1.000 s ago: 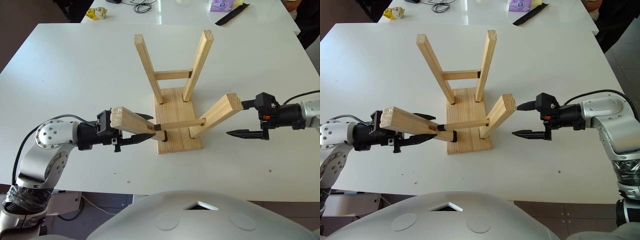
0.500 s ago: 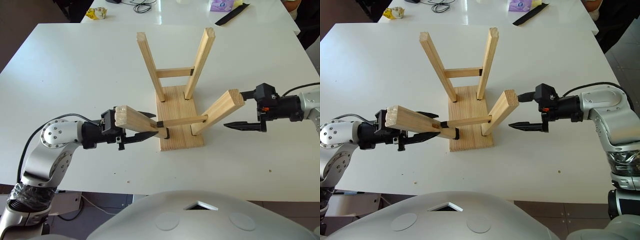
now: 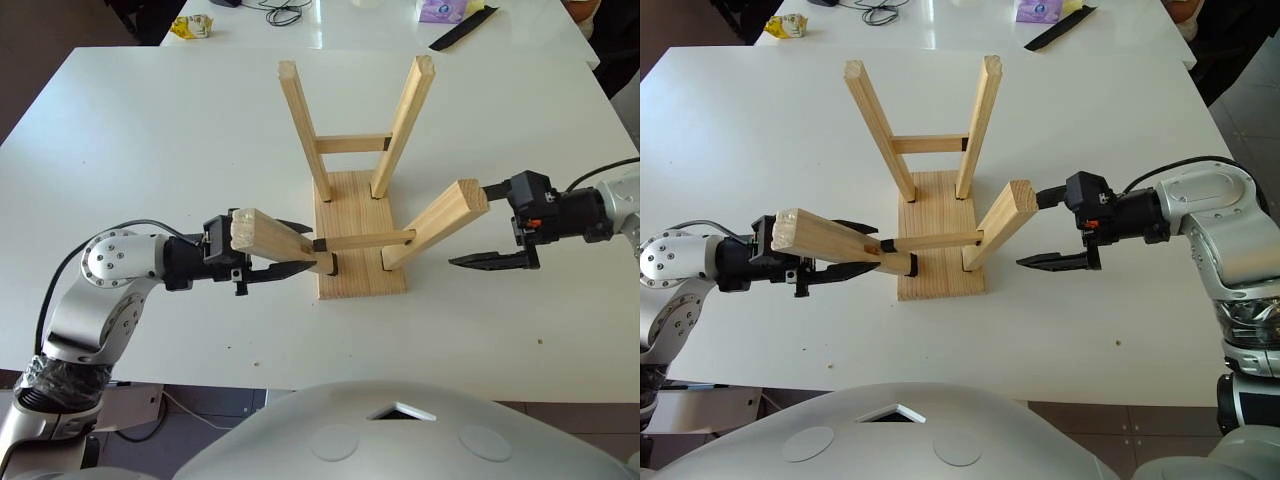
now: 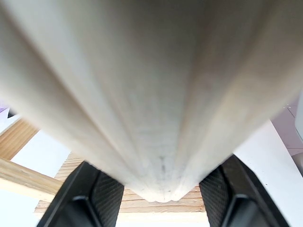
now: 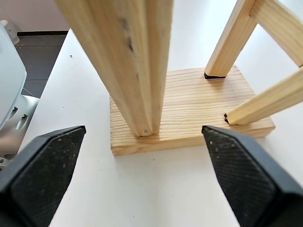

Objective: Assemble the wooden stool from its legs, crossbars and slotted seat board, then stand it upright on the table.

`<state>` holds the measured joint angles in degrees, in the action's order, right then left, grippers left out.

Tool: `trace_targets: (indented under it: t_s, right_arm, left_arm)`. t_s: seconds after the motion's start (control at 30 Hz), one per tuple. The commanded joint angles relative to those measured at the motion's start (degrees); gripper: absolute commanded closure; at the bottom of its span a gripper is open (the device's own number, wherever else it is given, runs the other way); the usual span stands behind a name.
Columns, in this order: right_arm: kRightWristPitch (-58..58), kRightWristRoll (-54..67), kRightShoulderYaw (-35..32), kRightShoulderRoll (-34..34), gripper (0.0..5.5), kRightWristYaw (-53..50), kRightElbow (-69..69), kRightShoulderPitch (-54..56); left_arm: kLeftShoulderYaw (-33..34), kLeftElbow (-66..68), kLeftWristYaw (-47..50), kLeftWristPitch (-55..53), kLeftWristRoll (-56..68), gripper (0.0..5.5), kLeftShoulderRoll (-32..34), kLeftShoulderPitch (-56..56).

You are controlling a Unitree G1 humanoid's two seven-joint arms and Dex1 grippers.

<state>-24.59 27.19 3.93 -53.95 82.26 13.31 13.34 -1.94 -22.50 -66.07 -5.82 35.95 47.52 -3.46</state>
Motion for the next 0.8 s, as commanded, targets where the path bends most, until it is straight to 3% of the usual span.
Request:
trace_targets:
  t_s: [0.03, 0.8]
  right_arm:
    - [-0.35, 0.5, 1.18, 1.84, 0.97, -1.1, 1.18, 1.93]
    - [6.99, -6.06, 5.41, 3.82, 0.97, -2.82, -0.45, 0.14]
  left_arm:
    - [-2.05, 4.1, -0.75, -5.02, -4.24, 3.44, 2.47, 0.93]
    - [-4.55, 7.9, -3.81, -5.02, -5.92, 3.44, 3.61, 4.66]
